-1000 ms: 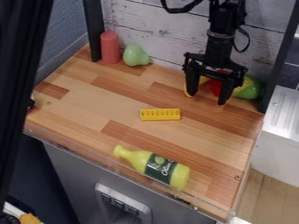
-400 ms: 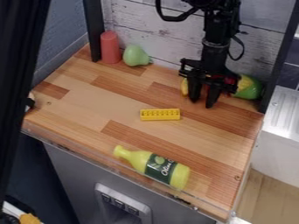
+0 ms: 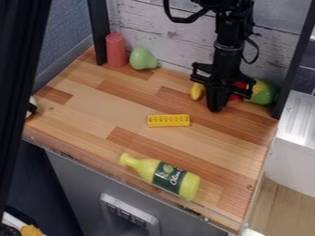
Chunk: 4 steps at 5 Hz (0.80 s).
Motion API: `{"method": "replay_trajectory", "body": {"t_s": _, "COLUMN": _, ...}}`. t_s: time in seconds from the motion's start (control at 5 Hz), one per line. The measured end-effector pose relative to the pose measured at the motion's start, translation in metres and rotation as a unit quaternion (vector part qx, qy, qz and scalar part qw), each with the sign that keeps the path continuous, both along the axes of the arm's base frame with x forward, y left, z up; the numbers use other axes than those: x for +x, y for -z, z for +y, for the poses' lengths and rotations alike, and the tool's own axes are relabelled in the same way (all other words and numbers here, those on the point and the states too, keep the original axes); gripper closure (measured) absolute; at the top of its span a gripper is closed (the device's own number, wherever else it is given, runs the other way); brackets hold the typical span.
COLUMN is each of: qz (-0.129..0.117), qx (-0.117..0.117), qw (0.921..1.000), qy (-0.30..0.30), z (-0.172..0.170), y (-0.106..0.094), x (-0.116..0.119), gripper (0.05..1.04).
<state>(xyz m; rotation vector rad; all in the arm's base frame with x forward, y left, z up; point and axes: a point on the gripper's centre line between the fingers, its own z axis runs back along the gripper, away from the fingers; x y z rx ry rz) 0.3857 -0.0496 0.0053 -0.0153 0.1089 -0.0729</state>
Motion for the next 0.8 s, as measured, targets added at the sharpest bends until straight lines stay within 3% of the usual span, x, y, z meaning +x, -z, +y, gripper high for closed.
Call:
{"method": "replay_trajectory", "body": {"t_s": 0.4, "qz": 0.0, "qx": 0.0, "qw": 0.9998, "qy": -0.021, "z": -0.001, "y": -0.003, "x": 0.005, "gripper": 1.031}}
{"method": "replay_trajectory", "body": {"t_s": 0.8, "qz": 0.053, "qx": 0.01, "qw": 0.9969, "qy": -0.057, "z": -0.003, "y": -0.027, "x": 0.0, "gripper": 1.031}}
